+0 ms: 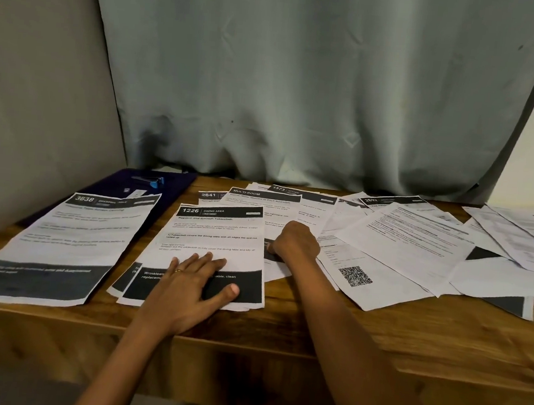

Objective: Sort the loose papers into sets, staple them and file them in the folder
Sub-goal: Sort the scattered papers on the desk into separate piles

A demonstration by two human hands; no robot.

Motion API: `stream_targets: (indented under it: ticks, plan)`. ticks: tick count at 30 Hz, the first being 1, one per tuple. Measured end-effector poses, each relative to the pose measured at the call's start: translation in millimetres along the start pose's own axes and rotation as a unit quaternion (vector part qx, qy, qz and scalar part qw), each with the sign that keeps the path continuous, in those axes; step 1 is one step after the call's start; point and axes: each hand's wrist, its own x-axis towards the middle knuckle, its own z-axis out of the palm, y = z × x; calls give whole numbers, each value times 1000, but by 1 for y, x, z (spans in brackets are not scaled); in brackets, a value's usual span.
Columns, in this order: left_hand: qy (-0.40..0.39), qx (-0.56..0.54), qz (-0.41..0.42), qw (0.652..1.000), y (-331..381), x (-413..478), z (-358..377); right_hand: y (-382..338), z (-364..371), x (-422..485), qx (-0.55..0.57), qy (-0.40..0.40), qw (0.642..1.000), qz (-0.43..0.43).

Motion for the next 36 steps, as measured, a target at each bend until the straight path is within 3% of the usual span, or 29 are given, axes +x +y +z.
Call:
stream_targets:
  ticks: [7,11,15,25,32,36]
  plan:
    - [-3,1,0,1000,0,0,0,6,-8,9,25,-36,999,11]
    - [-4,4,3,1000,-1,0,0,22,-18,21,76,52,995,24]
    - [-1,1,5,1000,-1,1,0,33,-22,29,27,94,994,55]
    - [-13,-17,5,1000,0,0,-2,23,-21,34,166,42,982,81]
    - [-30,-28,13,999,-1,0,-5,16,-31,25,177,-25,983,41]
    - [-31,-35,16,999,-1,-2,-7,18,-40,9,103,-55,993,4]
